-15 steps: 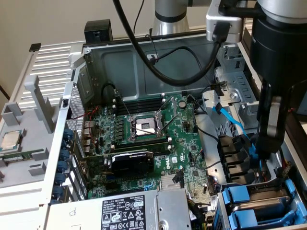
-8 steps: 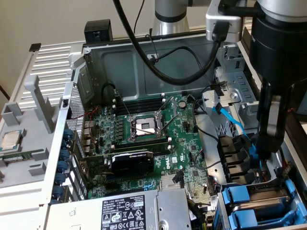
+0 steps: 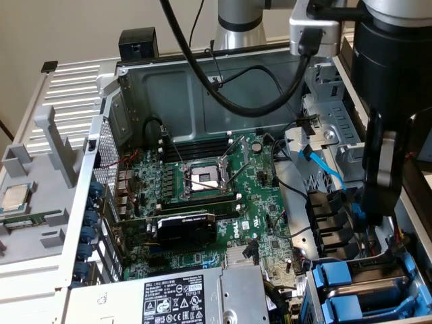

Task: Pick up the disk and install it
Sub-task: 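Insert the first disk wire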

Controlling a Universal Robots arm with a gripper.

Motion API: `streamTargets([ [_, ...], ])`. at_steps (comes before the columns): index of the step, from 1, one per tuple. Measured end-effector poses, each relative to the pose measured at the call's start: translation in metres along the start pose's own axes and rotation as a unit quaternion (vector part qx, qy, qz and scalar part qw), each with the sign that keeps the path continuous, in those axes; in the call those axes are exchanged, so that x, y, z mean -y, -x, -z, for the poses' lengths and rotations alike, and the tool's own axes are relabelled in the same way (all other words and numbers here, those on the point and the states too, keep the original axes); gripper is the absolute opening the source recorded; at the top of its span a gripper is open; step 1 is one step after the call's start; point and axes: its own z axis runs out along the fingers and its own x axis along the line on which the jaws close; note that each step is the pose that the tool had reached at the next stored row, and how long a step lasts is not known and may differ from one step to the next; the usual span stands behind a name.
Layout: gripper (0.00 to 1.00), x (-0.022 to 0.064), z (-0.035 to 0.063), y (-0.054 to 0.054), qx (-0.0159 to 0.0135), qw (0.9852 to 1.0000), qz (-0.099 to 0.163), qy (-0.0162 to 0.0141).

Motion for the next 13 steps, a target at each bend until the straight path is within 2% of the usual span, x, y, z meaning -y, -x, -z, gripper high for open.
streamTargets([
  [6,0.43,0.0042,0.0226,-0.002,0.0001,1.0,0.0,-0.0002],
  [13,0.43,0.0051,0.0351,-0.016,0.0003,1.0,0.0,-0.0001],
])
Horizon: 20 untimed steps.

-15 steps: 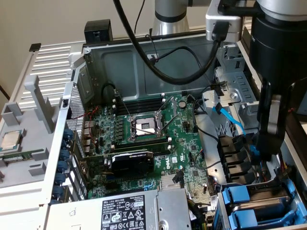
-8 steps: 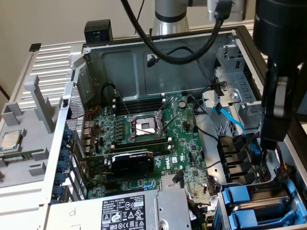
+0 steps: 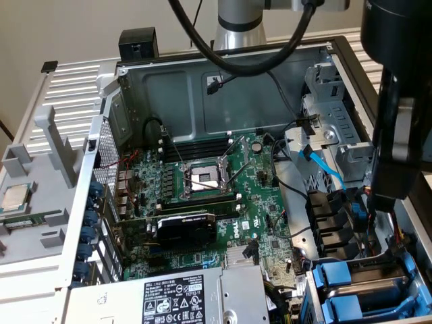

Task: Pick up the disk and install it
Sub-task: 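Insert the first disk wire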

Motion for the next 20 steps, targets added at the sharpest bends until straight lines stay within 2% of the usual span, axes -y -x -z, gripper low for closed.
streamTargets([
  [2,0.43,0.0018,0.0034,-0.004,0.0003,1.0,0.0,0.0002],
  [6,0.43,0.0075,0.0095,-0.013,0.0037,1.0,-0.001,0.0022],
  [13,0.43,0.0177,0.0228,-0.027,0.0068,1.0,-0.001,0.0041],
  [20,0.43,0.0232,0.029,-0.03,0.0109,0.9999,0.0,0.0108],
])
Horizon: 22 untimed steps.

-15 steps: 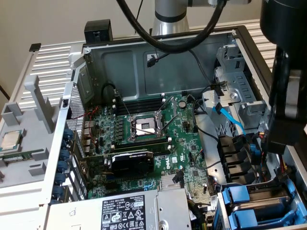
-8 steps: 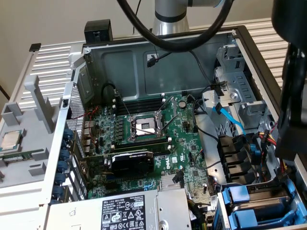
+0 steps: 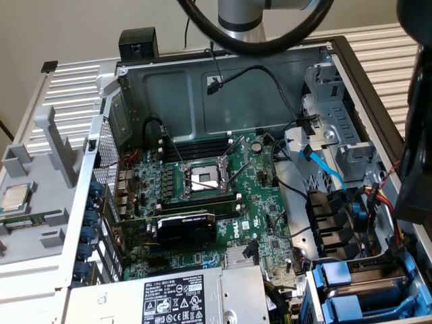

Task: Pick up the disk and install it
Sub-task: 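Insert the first disk wire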

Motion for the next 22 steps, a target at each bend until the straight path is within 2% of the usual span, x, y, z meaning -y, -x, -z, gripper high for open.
streamTargets([
  [2,0.43,0.001,-0.0001,0.0,-0.0006,1.0,0.0,0.0021],
  [18,0.43,0.001,-0.0001,-0.0001,-0.0012,1.0,0.0,0.003],
  [20,0.43,-0.0002,0.0,-0.0012,0.0001,1.0,0.001,0.0018],
  [22,0.43,-0.0003,0.0,-0.0012,0.0021,0.9999,0.017,0.0027],
])
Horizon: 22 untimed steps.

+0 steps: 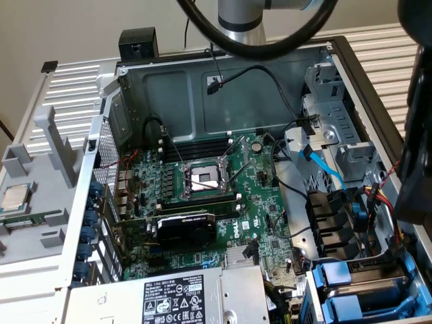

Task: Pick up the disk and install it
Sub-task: 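Insert the first disk wire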

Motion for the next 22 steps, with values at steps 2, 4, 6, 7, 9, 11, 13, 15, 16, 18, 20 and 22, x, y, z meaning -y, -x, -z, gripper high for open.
streamTargets([
  [2,0.43,-0.0001,0.0,0.0,0.0023,0.9998,0.017,0.0012],
  [4,0.43,-0.0001,0.0,0.0,0.0047,0.9994,0.034,0.0025],
  [6,0.43,-0.0003,-0.0001,0.0,0.0077,0.9988,0.048,0.0041],
  [7,0.43,-0.0004,-0.0002,0.0,0.0096,0.9983,0.056,0.0051],
  [9,0.43,-0.0007,-0.0009,0.0,0.0125,0.9972,0.074,0.0066],
  [11,0.43,-0.0011,-0.0025,-0.001,0.0145,0.9957,0.091,0.0078],
  [13,0.43,-0.0014,-0.0044,-0.001,0.0164,0.9939,0.109,0.0089],
  [15,0.43,-0.0014,-0.0069,-0.001,0.0182,0.992,0.125,0.01],
  [16,0.43,-0.0009,-0.0083,0.0,0.0185,0.9915,0.128,0.0101],
  [18,0.43,0.0004,-0.0112,0.0,0.0191,0.9908,0.133,0.0105],
  [20,0.43,0.0011,-0.0139,0.001,0.0201,0.9896,0.142,0.0111],
  [22,0.43,0.0012,-0.0161,0.001,0.0217,0.9874,0.156,0.012],
])
